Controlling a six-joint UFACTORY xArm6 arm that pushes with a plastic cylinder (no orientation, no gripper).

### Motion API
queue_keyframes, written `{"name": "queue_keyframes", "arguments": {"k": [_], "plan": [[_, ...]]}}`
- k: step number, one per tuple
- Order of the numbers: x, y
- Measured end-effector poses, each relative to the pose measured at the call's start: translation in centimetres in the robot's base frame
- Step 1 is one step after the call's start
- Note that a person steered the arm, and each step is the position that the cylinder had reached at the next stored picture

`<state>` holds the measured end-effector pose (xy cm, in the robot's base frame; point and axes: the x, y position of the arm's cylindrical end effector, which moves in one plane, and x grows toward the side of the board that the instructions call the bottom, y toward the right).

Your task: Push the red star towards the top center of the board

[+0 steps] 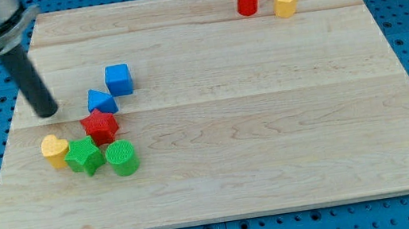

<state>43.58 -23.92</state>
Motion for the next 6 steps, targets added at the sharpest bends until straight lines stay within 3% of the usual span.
{"name": "queue_keyframes", "arguments": {"k": [1, 2, 4, 5, 6], "plan": [[2.9, 1.0], [2.0, 4.7], [4.7, 5.2], [2.7, 12.3], [3.5, 17.5]]}}
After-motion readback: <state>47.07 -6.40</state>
